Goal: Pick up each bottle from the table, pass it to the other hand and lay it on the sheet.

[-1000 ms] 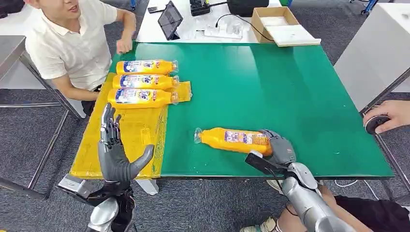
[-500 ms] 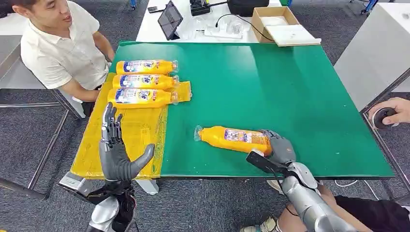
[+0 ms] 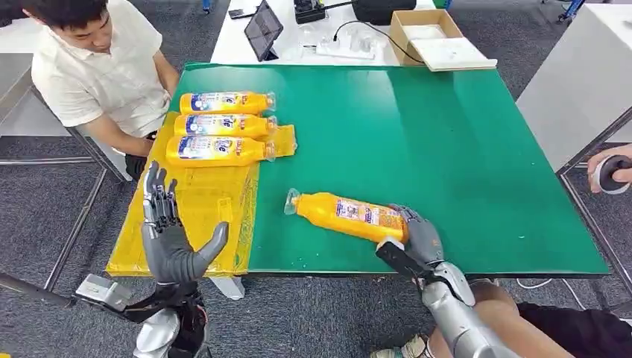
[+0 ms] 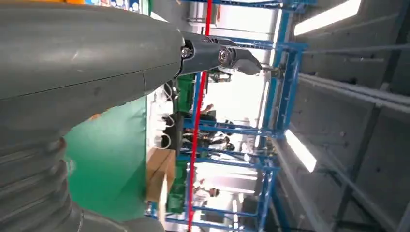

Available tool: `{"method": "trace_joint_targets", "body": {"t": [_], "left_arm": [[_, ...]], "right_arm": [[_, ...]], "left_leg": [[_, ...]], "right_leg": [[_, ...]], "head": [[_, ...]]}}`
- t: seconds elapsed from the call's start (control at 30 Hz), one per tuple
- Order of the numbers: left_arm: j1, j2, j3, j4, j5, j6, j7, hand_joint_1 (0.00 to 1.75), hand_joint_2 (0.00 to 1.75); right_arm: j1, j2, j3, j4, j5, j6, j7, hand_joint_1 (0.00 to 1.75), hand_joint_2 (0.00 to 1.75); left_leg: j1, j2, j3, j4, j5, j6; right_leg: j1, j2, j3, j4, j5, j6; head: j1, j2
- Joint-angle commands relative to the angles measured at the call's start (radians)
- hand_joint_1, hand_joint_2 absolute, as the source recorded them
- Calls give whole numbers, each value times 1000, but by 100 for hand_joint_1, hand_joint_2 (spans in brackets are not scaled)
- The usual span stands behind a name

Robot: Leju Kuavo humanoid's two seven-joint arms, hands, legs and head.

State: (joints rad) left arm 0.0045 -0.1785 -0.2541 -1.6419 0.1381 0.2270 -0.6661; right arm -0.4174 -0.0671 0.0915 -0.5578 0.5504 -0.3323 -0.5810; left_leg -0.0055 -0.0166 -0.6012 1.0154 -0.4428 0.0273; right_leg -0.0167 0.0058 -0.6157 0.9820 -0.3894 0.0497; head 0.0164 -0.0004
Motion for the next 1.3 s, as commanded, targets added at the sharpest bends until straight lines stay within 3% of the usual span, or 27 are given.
{"method": "trace_joint_targets", "body": {"t": [0.03,0.37,0.5,0.9,0.93,1.03,1.3], "left_arm": [[13,-42,78,-28,38,-13,-32,0,175],[13,-36,100,31,125,15,-32,0,175],[14,9,74,74,177,-60,25,0,175],[14,9,75,82,179,-66,23,0,175],[16,12,68,89,220,-110,71,0,175],[14,13,41,163,246,-176,123,0,175],[-16,15,-74,202,188,-303,57,0,175]], "right_arm": [[36,68,-91,-152,-85,-22,-55,175,175],[62,78,-118,-226,-160,-63,-75,175,175],[93,87,-103,-316,-186,-46,-90,175,175],[97,88,-101,-328,-189,-46,-86,175,175],[106,89,-96,-350,-203,-34,-91,175,175],[146,107,-42,-456,-223,10,-83,175,175],[179,136,149,-556,-232,79,-61,175,175]], "left_leg": [[1,5,5,0,-3,-3],[0,2,3,-1,-1,-2],[0,3,4,-2,-1,-2],[0,2,2,-1,0,-1],[0,2,3,-1,-1,-2],[0,2,4,-2,-1,-2],[1,3,3,-1,-2,-2]], "right_leg": [[2,3,3,0,-2,-3],[1,1,2,-1,-1,-2],[1,1,3,-1,-1,-2],[0,1,0,-1,0,-1],[1,1,2,-1,-1,-2],[0,0,2,-1,-1,-2],[1,1,1,-1,-1,-2]], "head": [[0,0],[-1,0],[-1,0],[0,0],[0,0],[0,0],[0,0]]}}
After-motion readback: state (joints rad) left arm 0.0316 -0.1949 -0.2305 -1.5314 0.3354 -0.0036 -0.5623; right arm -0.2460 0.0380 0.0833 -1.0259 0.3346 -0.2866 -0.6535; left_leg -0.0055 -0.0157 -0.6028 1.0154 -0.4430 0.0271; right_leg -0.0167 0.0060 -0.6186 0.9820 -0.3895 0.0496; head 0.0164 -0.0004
